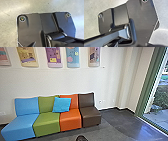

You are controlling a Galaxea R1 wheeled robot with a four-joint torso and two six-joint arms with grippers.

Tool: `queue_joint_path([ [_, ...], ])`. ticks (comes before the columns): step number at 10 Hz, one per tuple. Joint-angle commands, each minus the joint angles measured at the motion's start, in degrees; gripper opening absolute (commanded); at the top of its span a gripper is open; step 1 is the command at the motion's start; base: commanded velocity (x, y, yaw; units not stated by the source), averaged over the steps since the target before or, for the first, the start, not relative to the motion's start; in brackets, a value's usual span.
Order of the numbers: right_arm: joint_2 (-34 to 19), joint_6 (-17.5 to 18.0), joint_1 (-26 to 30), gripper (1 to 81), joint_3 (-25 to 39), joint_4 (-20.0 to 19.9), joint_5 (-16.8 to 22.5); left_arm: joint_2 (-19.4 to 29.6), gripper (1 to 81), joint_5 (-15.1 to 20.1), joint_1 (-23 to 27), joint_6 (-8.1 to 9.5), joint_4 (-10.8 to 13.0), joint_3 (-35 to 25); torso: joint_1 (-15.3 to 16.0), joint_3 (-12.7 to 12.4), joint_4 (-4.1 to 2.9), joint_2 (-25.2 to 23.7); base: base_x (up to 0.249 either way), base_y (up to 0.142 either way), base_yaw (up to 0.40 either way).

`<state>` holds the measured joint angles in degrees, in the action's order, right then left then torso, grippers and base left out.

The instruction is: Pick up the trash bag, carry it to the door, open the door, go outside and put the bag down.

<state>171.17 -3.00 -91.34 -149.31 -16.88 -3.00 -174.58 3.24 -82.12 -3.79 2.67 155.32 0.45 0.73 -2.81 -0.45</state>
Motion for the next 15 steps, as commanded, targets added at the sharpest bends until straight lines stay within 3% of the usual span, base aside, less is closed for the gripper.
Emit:
queue_joint_path([
  [1,-0.36,-0.25,2.43,81.1,0.35,0.27,3.79,-0.07,81.1,3.17,3.41,0.1,-0.3,-0.19,0.0,0.0,0.0,0.0,0.19,-0.085,0.0],
  [4,-0.36,-0.25,2.35,81.1,0.35,0.27,3.79,-0.16,81.1,3.17,3.41,0.1,-0.3,-0.19,0.0,0.0,0.0,0.0,0.191,-0.079,0.0],
  [13,-0.45,-0.25,2.26,81.1,0.35,0.27,3.79,-0.07,81.1,3.17,3.41,0.19,-0.38,-0.19,0.0,0.0,0.0,0.0,0.163,0.0,0.0],
  [14,-0.45,-0.25,2.17,81.1,0.35,0.27,3.79,-0.16,81.1,3.17,3.41,0.28,-1.68,-0.19,0.0,0.0,0.0,0.0,0.159,0.0,0.0],
  [15,-0.45,-0.25,2.17,81.1,0.35,0.27,3.79,-0.25,81.1,3.17,3.41,0.28,-4.49,-0.19,0.0,0.0,0.0,0.0,0.16,0.0,0.0],
])
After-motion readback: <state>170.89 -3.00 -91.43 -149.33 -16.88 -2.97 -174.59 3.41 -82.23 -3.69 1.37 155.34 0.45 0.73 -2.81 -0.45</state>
